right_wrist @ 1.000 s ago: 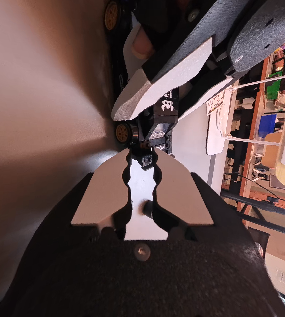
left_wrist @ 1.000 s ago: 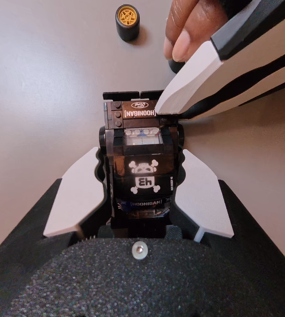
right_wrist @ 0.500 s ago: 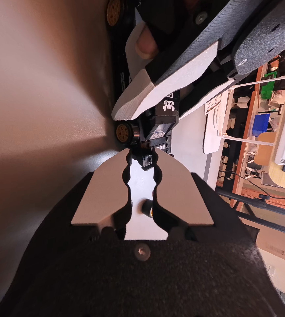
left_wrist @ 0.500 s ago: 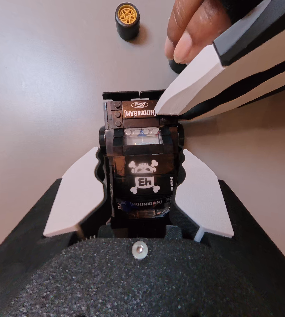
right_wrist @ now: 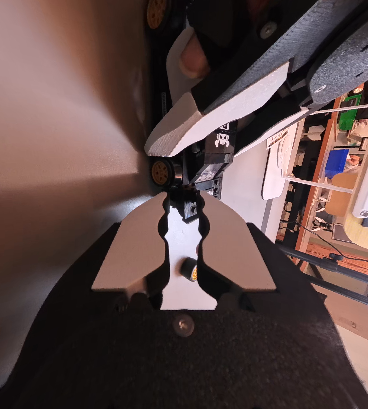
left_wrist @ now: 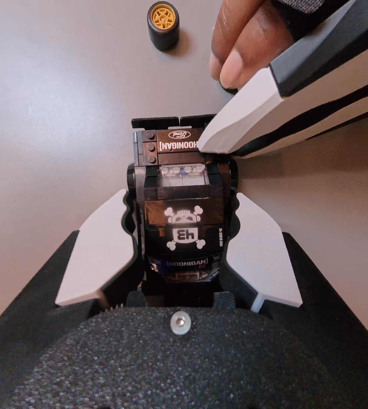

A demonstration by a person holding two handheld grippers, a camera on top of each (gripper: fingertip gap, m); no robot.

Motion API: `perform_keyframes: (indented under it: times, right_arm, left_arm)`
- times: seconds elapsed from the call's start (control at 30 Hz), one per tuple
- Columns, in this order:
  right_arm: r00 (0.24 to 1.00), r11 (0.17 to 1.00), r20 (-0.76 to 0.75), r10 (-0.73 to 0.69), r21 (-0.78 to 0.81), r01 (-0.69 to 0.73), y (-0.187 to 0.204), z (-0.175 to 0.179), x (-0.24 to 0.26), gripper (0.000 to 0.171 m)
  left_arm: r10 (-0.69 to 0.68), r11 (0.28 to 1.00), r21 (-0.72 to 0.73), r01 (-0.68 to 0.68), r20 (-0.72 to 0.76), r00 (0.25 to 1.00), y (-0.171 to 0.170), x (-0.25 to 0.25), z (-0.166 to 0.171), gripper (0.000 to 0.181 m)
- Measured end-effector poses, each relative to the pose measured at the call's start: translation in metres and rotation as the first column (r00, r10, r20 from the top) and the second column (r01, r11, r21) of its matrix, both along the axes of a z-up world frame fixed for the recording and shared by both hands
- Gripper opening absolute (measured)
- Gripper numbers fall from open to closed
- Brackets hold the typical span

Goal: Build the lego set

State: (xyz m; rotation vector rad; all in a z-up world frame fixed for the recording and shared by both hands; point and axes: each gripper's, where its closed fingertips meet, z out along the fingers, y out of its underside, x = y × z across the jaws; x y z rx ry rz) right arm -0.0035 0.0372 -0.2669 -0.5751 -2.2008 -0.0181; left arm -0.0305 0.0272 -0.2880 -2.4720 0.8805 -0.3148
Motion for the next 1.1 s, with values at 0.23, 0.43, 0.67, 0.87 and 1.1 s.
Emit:
perform_keyframes:
  times: [0.23,0.43,0.67,0.87,1.1]
  right_arm:
    - [0.999,0.999,-0.042,-0.021,-0.034,0.019,0.002,0.000,-0.001,0.025]
    - [0.996,0.991,-0.080,-0.037,-0.129,0.027,0.001,0.005,0.000,0.032]
    - [0.984,0.962,-0.147,-0.099,-0.268,0.057,0.007,0.017,0.012,0.032]
    - [0.969,0.926,-0.186,-0.162,-0.369,0.084,0.011,0.027,0.020,0.032]
    - [0.957,0.901,-0.214,-0.195,-0.425,0.089,0.013,0.032,0.021,0.032]
  left_arm:
    - [-0.001,1.000,-0.003,0.001,-0.004,1.000,-0.001,-0.001,0.000,0.085]
    - [-0.007,1.000,0.000,0.007,0.001,1.000,-0.001,-0.001,0.000,0.085]
    - [-0.017,0.999,-0.027,0.018,0.032,0.999,-0.001,-0.001,0.002,0.084]
    - [-0.014,0.989,-0.143,0.034,0.138,0.990,0.002,-0.004,0.009,0.083]
    - [-0.018,0.959,-0.269,0.093,0.267,0.964,0.002,-0.006,0.017,0.082]
